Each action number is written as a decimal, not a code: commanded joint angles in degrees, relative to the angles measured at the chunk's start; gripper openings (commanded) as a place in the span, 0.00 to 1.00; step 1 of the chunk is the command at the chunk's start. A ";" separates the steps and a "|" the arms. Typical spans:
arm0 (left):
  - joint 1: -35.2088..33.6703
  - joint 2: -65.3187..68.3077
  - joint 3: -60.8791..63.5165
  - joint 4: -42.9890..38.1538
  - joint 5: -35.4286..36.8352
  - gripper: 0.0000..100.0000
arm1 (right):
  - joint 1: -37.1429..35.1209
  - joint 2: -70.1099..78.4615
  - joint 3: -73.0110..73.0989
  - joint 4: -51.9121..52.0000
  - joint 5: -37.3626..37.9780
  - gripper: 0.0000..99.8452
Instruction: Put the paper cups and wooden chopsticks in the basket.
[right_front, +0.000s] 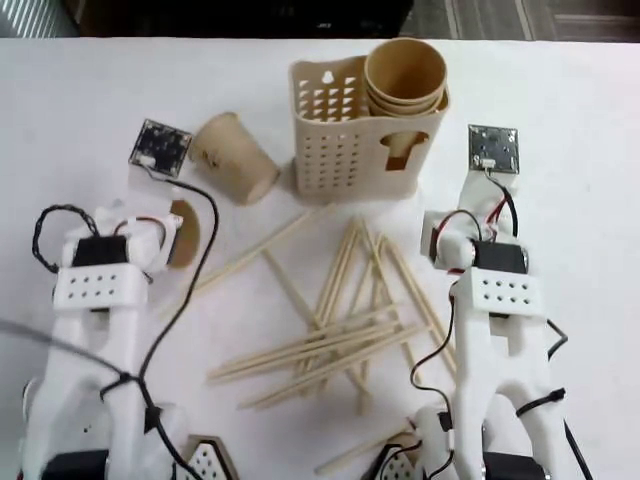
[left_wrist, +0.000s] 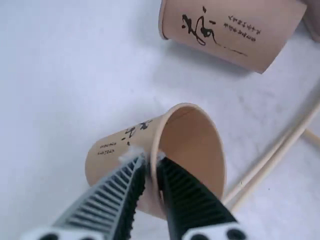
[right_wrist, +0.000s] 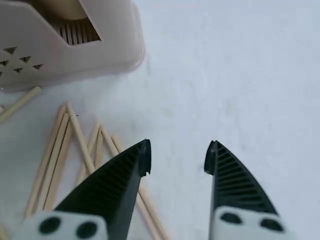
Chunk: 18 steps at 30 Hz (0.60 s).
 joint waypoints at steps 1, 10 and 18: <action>-0.22 -5.76 -3.34 5.10 -0.26 0.02 | -0.66 -1.98 -0.26 -0.75 0.62 0.18; -0.31 -6.46 -7.47 10.55 -0.18 0.02 | -0.66 -1.98 -0.26 -0.75 0.62 0.18; -7.34 7.43 -7.38 1.58 -0.18 0.03 | -0.66 -1.98 -0.26 -0.75 0.62 0.18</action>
